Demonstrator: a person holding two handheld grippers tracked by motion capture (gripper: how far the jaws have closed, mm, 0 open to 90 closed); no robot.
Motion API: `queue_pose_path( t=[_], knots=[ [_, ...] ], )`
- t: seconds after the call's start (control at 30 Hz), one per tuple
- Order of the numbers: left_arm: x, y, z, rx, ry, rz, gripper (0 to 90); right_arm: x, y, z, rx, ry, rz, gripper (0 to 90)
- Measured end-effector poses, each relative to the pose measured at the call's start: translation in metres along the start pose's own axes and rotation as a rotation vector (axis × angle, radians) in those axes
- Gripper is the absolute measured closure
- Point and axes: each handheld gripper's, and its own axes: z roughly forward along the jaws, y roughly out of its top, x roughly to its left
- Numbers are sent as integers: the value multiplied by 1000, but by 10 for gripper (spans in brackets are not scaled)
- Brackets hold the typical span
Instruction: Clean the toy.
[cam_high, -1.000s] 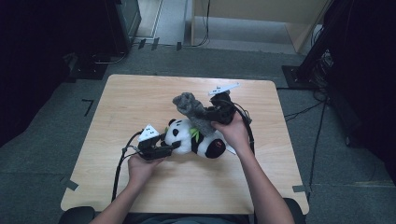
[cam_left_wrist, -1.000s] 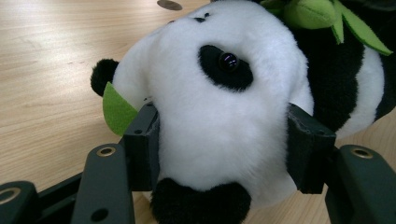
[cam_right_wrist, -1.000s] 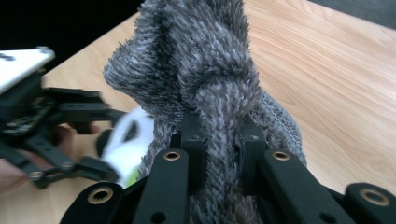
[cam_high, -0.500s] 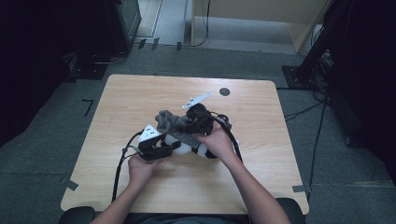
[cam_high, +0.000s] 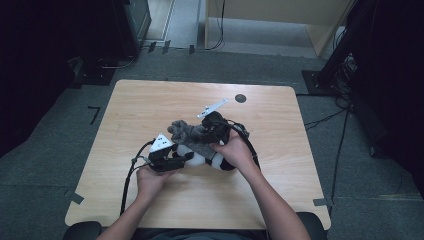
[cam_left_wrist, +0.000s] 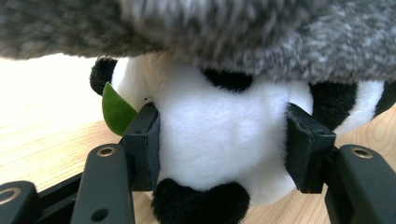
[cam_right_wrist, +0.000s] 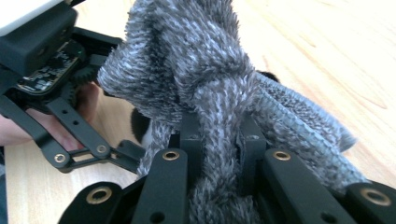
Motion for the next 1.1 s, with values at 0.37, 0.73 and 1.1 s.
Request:
queue_pose_path(
  t=[0.37, 0.73, 1.1],
  knots=[
    [1, 0, 1, -8, -6, -15, 394, -50, -25, -12, -47, -65, 163, 786],
    [2, 0, 0, -7, -15, -13, 394, -65, -31, -23, -83, -113, 171, 789],
    [4, -1, 0, -5, -23, -16, 388, -84, -45, -43, -109, -162, 262, 787]
  ],
)
